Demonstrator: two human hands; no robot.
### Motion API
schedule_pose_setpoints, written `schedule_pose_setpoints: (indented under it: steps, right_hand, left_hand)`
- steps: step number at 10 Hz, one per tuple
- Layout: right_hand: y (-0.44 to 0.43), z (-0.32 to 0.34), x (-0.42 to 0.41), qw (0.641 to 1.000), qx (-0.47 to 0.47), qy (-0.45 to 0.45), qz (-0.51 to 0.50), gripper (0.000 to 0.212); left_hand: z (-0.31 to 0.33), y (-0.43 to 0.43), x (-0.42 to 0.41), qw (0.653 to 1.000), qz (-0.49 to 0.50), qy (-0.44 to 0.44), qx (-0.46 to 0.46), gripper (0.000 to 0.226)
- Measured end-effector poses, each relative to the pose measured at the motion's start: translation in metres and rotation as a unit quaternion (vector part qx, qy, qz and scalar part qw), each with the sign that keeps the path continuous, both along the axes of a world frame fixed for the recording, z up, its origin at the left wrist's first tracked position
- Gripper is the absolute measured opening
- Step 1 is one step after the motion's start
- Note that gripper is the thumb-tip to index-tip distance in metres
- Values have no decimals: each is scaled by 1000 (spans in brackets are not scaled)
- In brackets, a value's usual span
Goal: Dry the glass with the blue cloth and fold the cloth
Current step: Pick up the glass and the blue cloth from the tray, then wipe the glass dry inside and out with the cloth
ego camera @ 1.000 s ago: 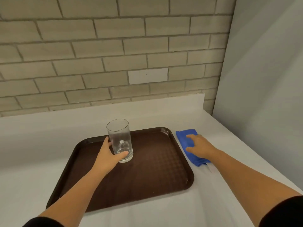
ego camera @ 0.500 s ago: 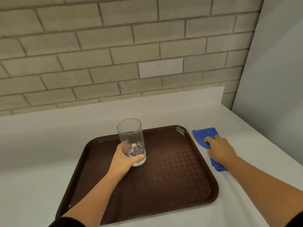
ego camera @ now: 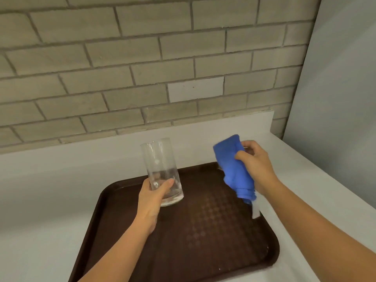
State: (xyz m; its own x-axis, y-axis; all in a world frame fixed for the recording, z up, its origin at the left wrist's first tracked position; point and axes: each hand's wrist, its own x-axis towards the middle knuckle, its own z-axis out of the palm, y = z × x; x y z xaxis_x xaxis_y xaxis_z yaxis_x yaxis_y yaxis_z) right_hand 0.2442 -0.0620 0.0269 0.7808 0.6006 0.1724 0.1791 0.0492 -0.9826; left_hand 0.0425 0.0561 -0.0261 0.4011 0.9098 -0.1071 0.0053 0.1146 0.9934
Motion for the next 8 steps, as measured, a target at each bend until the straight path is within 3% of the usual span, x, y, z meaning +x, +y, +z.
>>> schedule_pose_setpoints:
  steps: [1,2,3,4,5,6,7,8]
  right_hand:
    - [7,27,-55,991,70,-98,49,28]
    - [13,31,-107,957,86,-244,132,18]
    - [21,21,-132,895,46,-423,131,28]
    - [32,24,-131,847,41,-519,108,39]
    - [42,40,-126,834,57,-529,150,44]
    - [52,67,-115,866,76,-467,165,50]
    - [62,95,-106,931,87,-321,151,45]
    - [55,91,-116,963,88,-207,147,47]
  left_hand:
    - [26,-4,1,987,-66,-108,-96,27]
    - [52,-23,8,966,-118,-192,-131,29]
    - [67,-19,-10,915,-154,-318,-195,44]
    - [57,-13,-19,950,-117,-277,-83,67]
    - [84,-25,-9,922,-174,-321,-129,27]
    - [93,-28,-6,926,-193,-309,-103,29]
    - [96,-25,-7,938,-192,-270,-101,30]
    - [97,-26,-5,934,-193,-287,-92,18]
